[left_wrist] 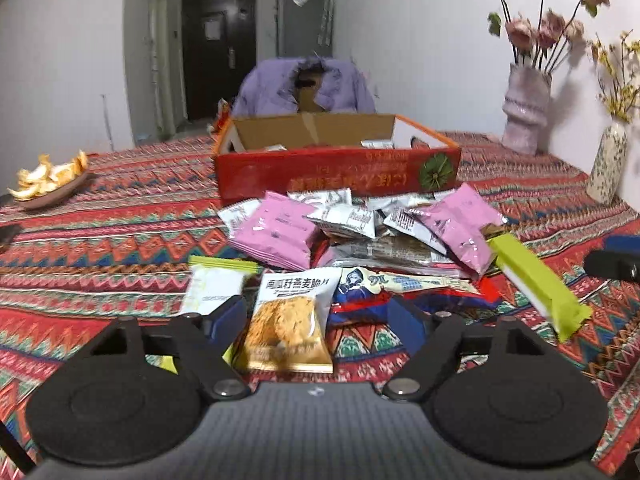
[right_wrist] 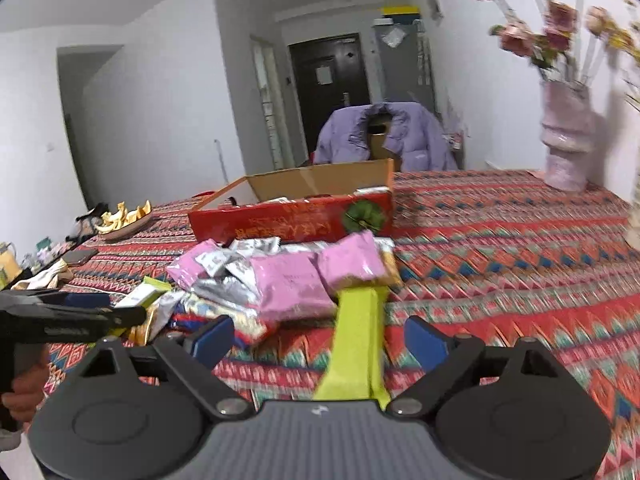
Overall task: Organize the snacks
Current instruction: 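Return to the pile, grasp another oat cracker packet with the left tool while the right grasps a pink bag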
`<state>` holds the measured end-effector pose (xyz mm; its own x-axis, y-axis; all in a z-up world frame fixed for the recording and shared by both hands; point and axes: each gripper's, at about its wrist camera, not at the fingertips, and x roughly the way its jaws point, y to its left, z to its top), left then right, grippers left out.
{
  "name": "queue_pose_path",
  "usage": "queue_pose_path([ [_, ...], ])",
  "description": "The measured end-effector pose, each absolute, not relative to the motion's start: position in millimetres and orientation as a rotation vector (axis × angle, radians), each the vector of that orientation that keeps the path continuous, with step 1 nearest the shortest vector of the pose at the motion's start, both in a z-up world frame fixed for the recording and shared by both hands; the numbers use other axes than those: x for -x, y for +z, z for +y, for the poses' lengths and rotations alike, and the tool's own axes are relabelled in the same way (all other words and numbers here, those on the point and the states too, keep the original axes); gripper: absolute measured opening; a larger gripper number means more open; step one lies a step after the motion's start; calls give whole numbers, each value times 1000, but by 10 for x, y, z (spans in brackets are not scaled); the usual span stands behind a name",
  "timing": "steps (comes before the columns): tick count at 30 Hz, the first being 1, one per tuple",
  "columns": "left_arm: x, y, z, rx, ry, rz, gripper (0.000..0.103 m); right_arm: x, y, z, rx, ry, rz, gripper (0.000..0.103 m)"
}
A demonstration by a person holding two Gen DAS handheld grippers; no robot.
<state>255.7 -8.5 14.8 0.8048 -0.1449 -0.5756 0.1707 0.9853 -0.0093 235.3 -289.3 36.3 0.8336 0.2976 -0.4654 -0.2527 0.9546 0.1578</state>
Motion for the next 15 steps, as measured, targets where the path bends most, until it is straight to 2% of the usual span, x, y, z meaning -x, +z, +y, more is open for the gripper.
queue_pose_path([
  [2,-2730,61,-45,-15,-173,668,80,-2520,359,-2830,-88,304,517,91],
  [4,-2862,-5,12,17,-176,709,80,-2715,331,-2760,-84,319,540,81],
  [9,-3053,-93,186,118,-234,783,80,-3140,240,-2588,-55,360,591,71],
  [13,-3117,-96,336,209,-296,786,86,-3416,116,-2496,-43,392,627,69],
  [15,-3138,-92,371,251,-311,786,86,-3528,49,-2463,-62,418,657,69],
])
